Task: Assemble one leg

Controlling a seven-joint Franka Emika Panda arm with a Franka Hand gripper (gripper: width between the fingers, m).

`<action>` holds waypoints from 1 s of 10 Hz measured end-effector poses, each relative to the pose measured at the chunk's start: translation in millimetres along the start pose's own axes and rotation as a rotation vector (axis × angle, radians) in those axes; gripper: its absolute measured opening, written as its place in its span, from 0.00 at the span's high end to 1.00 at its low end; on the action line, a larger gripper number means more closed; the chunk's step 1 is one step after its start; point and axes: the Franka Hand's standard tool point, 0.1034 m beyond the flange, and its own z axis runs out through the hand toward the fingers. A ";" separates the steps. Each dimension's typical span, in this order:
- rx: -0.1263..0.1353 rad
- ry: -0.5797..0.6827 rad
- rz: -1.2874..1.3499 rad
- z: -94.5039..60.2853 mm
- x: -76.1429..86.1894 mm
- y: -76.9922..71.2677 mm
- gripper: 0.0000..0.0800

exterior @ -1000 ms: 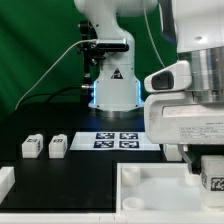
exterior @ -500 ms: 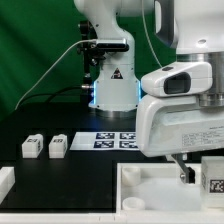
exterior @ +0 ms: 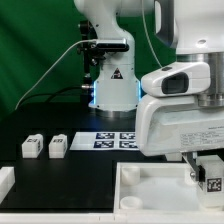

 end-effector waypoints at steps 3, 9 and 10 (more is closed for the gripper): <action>-0.039 -0.034 0.646 1.5 4.8 6.5 0.63; -0.075 -0.149 1.486 0.8 -3.4 15.3 0.63; -0.077 -0.150 1.493 1.7 -4.6 14.4 0.62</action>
Offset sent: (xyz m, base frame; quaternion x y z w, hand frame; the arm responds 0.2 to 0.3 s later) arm 0.0151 0.0210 0.0080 0.0214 -0.0288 0.7603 0.6485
